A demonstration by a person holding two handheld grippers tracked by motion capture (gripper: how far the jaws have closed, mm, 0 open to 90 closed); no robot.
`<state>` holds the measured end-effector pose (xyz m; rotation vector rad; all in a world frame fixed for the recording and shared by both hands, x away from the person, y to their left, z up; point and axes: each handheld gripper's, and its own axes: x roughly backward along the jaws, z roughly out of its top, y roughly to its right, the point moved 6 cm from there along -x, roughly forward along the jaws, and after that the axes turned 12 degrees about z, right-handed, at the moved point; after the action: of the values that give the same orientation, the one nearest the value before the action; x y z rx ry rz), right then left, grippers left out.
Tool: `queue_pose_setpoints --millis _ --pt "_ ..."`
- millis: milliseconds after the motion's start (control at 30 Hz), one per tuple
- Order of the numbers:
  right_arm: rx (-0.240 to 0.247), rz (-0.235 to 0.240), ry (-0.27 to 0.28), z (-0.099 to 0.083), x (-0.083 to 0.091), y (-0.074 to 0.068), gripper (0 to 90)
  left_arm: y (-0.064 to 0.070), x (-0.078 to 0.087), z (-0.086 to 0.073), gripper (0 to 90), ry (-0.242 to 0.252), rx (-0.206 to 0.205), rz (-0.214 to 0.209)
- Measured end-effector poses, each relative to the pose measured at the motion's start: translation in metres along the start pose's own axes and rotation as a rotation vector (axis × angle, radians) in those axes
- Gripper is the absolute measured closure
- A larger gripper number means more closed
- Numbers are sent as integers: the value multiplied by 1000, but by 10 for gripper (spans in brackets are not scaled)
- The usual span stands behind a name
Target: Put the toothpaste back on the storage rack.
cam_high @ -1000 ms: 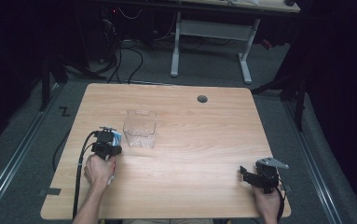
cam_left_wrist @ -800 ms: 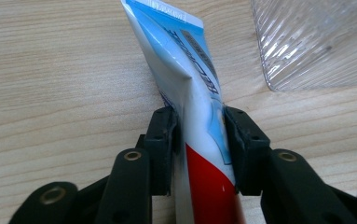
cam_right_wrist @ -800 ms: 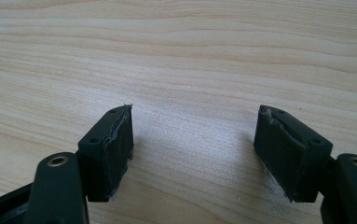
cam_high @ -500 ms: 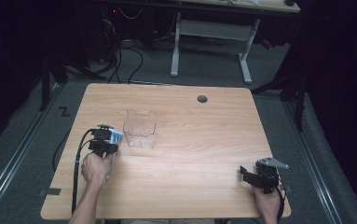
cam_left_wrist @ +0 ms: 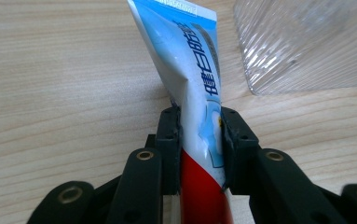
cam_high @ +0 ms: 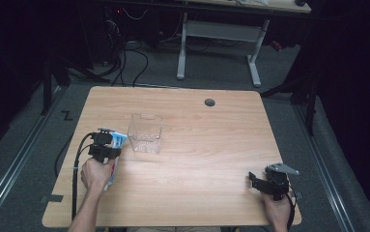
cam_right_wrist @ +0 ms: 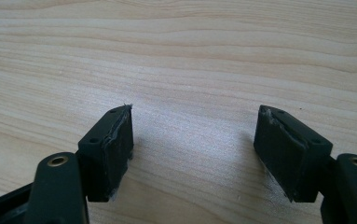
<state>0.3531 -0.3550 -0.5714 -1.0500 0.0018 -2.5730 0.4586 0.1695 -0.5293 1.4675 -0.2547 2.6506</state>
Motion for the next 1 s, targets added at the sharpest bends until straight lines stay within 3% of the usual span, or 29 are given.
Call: queue_pose_setpoints --millis 567,1000 --pt "0 0 -1 0 0 0 284 -13 47 7 722 125 -2 -46" --pt "0 0 -1 0 0 0 285 -4 75 18 721 204 -50 -77"
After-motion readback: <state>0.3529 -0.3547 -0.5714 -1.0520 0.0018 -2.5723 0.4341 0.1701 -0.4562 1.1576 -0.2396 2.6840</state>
